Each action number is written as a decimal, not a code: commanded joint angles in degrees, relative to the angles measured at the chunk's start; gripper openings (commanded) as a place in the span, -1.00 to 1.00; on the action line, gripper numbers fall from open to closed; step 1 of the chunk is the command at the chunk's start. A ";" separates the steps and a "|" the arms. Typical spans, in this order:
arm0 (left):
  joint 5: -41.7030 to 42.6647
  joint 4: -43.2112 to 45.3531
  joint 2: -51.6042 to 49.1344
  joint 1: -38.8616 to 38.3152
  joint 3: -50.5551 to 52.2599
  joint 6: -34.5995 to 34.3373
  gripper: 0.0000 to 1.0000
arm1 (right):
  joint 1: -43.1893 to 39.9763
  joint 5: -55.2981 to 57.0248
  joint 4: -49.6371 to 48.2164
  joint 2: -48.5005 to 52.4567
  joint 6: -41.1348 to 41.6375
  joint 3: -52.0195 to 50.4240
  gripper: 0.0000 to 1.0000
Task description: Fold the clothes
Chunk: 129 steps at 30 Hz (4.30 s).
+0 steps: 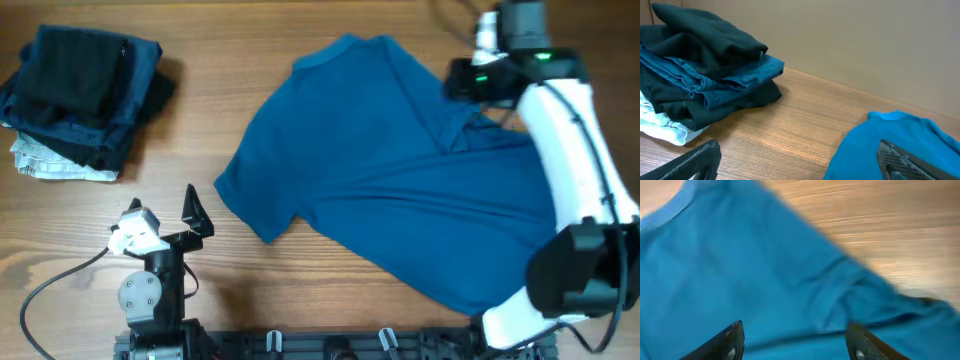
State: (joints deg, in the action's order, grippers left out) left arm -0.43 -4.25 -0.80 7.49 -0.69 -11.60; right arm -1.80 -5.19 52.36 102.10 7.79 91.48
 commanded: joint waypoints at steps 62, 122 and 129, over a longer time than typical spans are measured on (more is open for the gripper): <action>-0.52 0.15 0.42 -0.35 0.33 0.90 0.99 | -12.98 -16.04 -10.40 25.07 -14.10 17.09 -0.92; -0.52 0.15 0.42 -0.35 0.33 0.90 1.00 | -15.32 6.95 -22.29 35.17 -8.85 9.92 -0.91; -0.52 0.15 0.42 -0.35 0.33 0.92 0.99 | -16.65 3.26 -24.98 33.92 -10.82 12.94 -0.90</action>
State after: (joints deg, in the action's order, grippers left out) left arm -0.43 -4.25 -0.80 7.49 -0.69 -11.60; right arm -18.31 -0.58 26.50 134.96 -1.91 101.82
